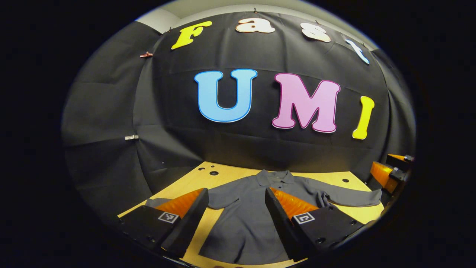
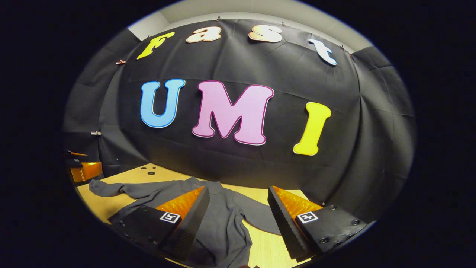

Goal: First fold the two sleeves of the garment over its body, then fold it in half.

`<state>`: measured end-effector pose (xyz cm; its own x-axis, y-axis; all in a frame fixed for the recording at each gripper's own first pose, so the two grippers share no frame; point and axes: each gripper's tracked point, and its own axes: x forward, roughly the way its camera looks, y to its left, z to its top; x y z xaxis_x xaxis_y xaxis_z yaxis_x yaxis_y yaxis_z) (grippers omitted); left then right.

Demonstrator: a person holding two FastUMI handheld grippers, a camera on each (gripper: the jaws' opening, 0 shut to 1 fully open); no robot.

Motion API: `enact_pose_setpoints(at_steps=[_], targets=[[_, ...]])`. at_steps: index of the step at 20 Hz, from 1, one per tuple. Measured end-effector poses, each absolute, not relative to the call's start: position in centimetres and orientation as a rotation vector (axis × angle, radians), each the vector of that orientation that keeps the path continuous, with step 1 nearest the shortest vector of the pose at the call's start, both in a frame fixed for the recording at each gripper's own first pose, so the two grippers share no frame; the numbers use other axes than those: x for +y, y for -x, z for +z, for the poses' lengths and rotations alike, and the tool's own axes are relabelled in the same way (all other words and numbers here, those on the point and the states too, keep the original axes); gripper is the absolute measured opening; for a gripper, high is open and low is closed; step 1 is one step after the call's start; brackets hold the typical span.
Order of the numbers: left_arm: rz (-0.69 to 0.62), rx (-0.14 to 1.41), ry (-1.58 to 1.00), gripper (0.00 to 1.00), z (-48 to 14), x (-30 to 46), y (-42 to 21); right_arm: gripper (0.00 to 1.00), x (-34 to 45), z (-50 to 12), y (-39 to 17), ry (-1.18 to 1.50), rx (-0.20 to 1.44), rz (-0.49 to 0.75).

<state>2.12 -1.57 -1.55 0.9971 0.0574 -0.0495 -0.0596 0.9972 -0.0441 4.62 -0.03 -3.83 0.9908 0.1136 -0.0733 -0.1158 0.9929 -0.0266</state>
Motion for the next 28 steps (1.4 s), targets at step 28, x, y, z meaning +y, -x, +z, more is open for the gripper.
enact_pose_setpoints(at_steps=[28], targets=[[0.152, 0.233, 0.004, 0.96, -7.8, -0.4, -4.4, 0.98, -28.7, -25.4, -9.8, -0.253, 0.662, -0.519]])
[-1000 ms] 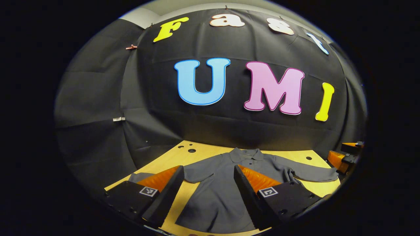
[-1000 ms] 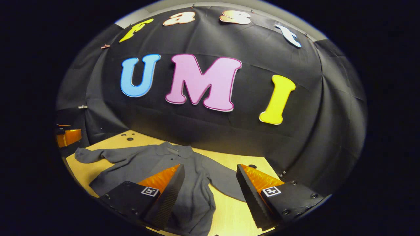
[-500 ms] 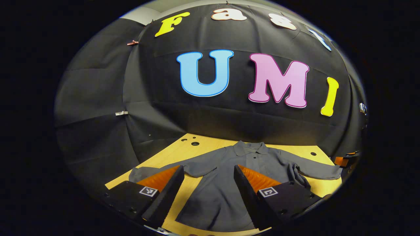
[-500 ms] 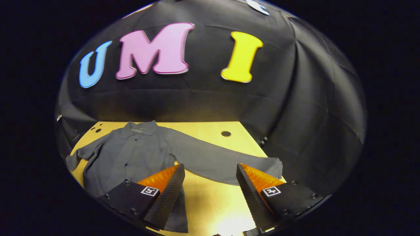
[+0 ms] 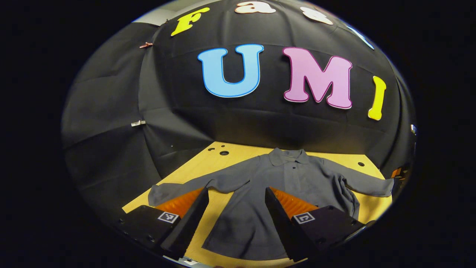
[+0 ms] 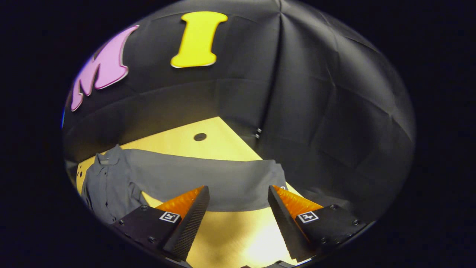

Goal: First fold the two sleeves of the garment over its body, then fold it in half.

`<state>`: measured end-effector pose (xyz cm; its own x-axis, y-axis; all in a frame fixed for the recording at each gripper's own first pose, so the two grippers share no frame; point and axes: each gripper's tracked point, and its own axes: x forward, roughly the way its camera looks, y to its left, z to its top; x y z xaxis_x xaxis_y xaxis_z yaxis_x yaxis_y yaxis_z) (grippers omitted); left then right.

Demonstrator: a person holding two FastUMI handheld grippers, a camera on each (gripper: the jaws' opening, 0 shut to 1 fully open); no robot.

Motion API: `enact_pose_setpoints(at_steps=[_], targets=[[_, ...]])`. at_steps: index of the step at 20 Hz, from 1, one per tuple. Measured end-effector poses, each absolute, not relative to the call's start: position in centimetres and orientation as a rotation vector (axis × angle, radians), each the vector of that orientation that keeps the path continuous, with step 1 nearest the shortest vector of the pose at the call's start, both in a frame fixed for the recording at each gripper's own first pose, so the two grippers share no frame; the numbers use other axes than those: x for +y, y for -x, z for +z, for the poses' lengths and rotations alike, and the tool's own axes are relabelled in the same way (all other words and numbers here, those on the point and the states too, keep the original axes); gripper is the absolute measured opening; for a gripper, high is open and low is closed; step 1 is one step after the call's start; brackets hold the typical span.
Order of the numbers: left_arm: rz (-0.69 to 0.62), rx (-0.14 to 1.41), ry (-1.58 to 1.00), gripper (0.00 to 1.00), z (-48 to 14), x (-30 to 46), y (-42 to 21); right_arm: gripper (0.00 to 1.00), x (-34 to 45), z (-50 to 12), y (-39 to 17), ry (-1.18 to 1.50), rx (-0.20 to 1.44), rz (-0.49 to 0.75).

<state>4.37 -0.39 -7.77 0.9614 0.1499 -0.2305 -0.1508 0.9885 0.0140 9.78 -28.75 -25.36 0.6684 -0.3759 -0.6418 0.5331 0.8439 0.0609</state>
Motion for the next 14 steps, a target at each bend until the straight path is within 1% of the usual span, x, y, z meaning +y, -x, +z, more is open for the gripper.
enact_pose_setpoints(at_steps=[3, 7, 11, 14], targets=[[0.162, 0.268, -0.02, 0.96, -8.7, -0.2, -4.6, 0.98, -31.8, -27.5, -9.8, -0.297, 0.693, -0.603], [0.168, 0.305, -0.016, 0.96, -10.1, -0.5, -4.5, 0.98, -34.5, -31.1, -10.4, -0.344, 0.737, -0.669], [0.153, 0.353, -0.032, 0.96, -11.8, -1.3, -3.8, 0.98, -35.9, -34.7, -10.3, -0.499, 0.777, -0.745], [0.155, 0.368, -0.034, 0.96, -12.1, -1.5, -3.5, 0.99, -36.5, -35.2, -10.0, -0.514, 0.8, -0.78]])
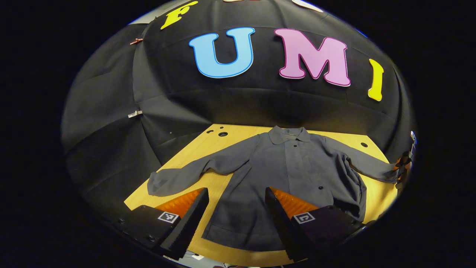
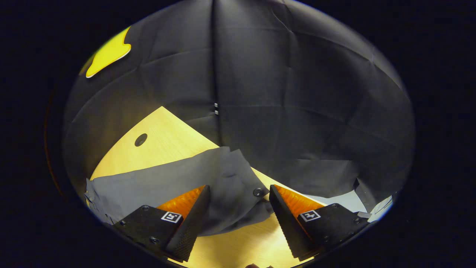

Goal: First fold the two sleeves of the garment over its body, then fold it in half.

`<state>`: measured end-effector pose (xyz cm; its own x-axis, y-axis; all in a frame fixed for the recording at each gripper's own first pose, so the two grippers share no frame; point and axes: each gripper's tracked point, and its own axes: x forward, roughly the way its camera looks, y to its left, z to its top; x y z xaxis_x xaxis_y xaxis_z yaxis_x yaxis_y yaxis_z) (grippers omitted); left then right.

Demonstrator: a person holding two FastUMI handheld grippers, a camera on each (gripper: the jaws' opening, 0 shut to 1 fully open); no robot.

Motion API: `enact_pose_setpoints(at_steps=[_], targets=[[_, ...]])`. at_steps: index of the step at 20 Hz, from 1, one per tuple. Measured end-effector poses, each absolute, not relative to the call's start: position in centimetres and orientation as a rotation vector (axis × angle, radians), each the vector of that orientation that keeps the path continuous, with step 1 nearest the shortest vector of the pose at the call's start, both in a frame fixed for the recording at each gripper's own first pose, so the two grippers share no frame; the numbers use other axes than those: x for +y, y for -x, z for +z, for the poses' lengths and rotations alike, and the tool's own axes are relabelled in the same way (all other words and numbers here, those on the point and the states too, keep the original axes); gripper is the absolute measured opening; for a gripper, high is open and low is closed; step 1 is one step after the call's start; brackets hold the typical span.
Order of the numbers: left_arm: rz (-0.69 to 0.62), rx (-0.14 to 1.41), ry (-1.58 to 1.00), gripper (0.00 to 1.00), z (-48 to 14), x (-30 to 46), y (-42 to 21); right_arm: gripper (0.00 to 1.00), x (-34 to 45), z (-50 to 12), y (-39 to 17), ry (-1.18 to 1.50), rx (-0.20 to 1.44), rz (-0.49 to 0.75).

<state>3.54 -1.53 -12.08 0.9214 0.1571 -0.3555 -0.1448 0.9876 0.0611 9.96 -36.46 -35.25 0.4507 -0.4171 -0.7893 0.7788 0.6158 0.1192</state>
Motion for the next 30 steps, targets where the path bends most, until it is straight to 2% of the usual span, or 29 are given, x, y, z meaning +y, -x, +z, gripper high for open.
enact_pose_setpoints(at_steps=[6, 11, 12, 15, 17, 18, 19, 21, 23, 30], targets=[[0.157, 0.386, -0.039, 0.96, -12.2, -1.9, -3.9, 1.0, -35.2, -36.5, -10.2, -0.446, 0.897, -0.739], [0.16, 0.373, -0.052, 0.96, -11.2, -2.1, -4.2, 0.95, -35.7, -35.8, -10.3, -0.445, 0.859, -0.772], [0.165, 0.375, -0.045, 0.98, -11.0, -1.9, -4.2, 0.9, -35.7, -35.5, -10.5, -0.44, 0.867, -0.762], [0.191, 0.387, -0.035, 0.98, -10.7, -0.8, -4.1, 0.52, -35.7, -34.4, -11.2, -0.426, 0.866, -0.737], [0.204, 0.383, -0.022, 0.98, -10.2, 0.0, -4.3, 0.32, -34.3, -34.9, -11.3, -0.439, 0.881, -0.755], [0.206, 0.386, -0.018, 0.98, -10.1, 0.4, -4.5, 0.15, -34.0, -35.1, -11.7, -0.428, 0.882, -0.753], [0.208, 0.391, -0.019, 0.98, -10.2, 0.8, -4.7, 0.15, -33.3, -35.5, -12.2, -0.419, 0.889, -0.732], [0.217, 0.402, -0.044, 0.98, -10.3, 1.8, -5.2, 0.08, -32.8, -35.2, -12.5, -0.434, 0.904, -0.698], [0.216, 0.381, -0.074, 0.98, -9.4, 2.4, -6.0, 0.07, -32.0, -34.0, -12.6, -0.473, 0.911, -0.651], [0.178, 0.29, -0.073, 0.98, -6.8, 2.3, -7.3, 0.07, -30.4, -23.6, -17.2, -0.294, 0.745, -0.513]])
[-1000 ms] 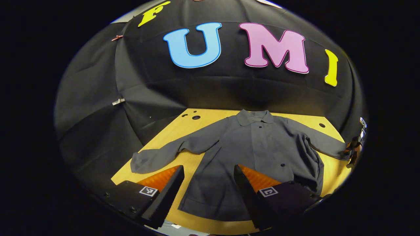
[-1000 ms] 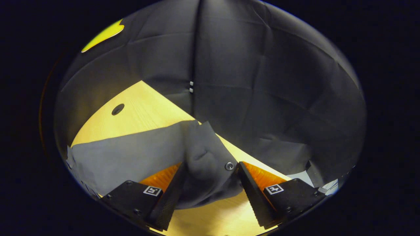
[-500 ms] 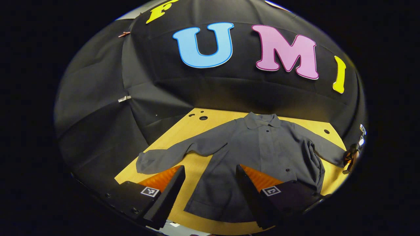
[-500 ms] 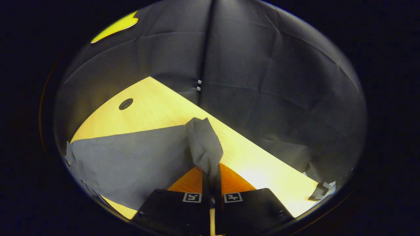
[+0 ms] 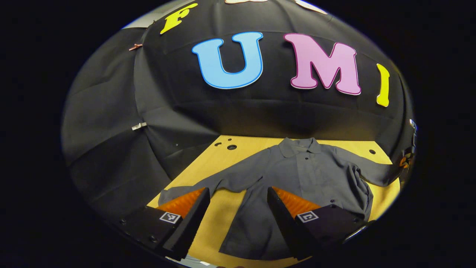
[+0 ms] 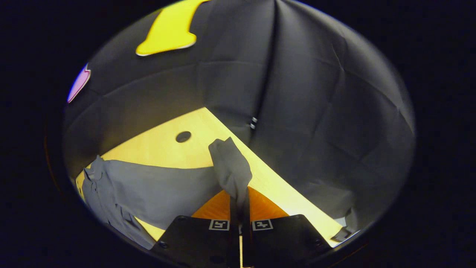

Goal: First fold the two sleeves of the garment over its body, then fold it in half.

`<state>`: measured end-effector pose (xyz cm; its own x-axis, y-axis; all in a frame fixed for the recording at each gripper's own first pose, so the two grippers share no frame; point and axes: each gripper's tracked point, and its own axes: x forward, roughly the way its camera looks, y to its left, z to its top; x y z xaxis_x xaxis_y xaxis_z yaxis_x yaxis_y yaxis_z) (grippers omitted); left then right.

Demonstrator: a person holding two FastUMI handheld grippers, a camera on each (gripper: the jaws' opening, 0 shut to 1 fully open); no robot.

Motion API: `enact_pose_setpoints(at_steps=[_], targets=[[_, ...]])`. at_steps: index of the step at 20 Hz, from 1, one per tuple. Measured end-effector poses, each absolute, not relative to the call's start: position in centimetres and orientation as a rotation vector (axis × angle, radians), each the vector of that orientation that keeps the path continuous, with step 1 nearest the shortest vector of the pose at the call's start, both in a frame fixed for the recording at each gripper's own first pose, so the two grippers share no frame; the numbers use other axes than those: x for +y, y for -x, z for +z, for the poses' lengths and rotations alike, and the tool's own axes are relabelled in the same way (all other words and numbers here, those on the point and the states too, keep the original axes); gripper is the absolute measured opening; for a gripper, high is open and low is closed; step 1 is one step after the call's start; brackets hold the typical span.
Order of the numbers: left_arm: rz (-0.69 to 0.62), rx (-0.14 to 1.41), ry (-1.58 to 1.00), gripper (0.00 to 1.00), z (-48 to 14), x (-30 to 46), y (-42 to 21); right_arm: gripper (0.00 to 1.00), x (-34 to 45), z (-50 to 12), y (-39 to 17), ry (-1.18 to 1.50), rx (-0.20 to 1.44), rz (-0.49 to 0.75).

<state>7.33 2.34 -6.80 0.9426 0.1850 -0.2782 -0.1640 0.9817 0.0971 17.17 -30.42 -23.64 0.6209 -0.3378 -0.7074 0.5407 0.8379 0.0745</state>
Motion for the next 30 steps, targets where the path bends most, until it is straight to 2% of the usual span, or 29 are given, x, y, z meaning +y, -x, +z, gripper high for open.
enact_pose_setpoints(at_steps=[7, 12, 18, 24, 30], targets=[[0.171, 0.284, -0.056, 0.98, -7.2, 3.4, -6.8, 0.07, -20.5, -13.6, -23.8, -0.18, 0.599, -0.277], [0.202, 0.295, -0.033, 0.98, -7.7, 5.3, -6.2, 0.07, -12.3, -10.3, -25.2, -0.145, 0.569, -0.123], [0.232, 0.326, -0.039, 0.98, -9.4, 7.2, -5.7, 0.07, 0.4, -5.2, -29.9, -0.049, 0.467, 0.106], [0.299, 0.349, 0.022, 0.98, -10.9, 9.6, -5.7, 0.07, 13.8, -5.5, -31.0, -0.045, 0.499, 0.287], [0.399, 0.363, 0.084, 0.98, -12.4, 13.8, -5.4, 0.07, 25.1, -11.1, -30.6, -0.006, 0.59, 0.407]])
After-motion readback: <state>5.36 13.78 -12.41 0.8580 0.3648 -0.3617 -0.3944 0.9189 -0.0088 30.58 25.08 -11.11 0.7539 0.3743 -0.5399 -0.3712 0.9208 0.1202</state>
